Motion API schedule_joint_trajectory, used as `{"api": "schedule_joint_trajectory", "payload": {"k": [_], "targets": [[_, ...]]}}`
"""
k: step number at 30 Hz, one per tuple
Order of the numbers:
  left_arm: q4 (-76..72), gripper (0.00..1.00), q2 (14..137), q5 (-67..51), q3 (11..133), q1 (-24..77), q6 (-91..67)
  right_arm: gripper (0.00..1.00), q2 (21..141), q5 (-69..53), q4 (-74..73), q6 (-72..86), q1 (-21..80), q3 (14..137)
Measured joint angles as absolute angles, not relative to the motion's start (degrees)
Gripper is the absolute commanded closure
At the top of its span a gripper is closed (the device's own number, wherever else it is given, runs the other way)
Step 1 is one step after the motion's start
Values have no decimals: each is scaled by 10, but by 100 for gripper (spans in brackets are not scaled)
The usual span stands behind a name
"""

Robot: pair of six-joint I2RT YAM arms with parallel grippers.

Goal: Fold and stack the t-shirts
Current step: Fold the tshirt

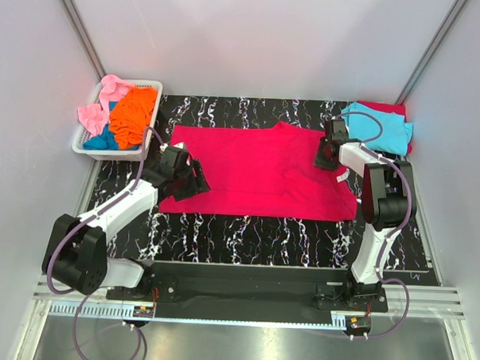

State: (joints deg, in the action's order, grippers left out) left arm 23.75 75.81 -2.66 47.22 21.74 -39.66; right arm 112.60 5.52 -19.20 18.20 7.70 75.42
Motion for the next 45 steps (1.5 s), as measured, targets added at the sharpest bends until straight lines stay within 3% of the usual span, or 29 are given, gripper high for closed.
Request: {"api": "schedule_joint_trajectory", "payload": {"k": [20,23,24,26,45], "targets": [[230,33,759,-29,472,217,-394,70,1170,46,-211,182,63,805],[230,33,759,-29,472,217,-394,84,1171,38,-214,182,63,807],[230,33,759,-29,472,217,-394,94,1171,36,-214,182,63,807],[230,33,759,-29,472,217,-394,100,1171,34,-217,182,63,807],[229,33,759,-29,472,217,-395,100,1132,51,-252,187,63,806]]}}
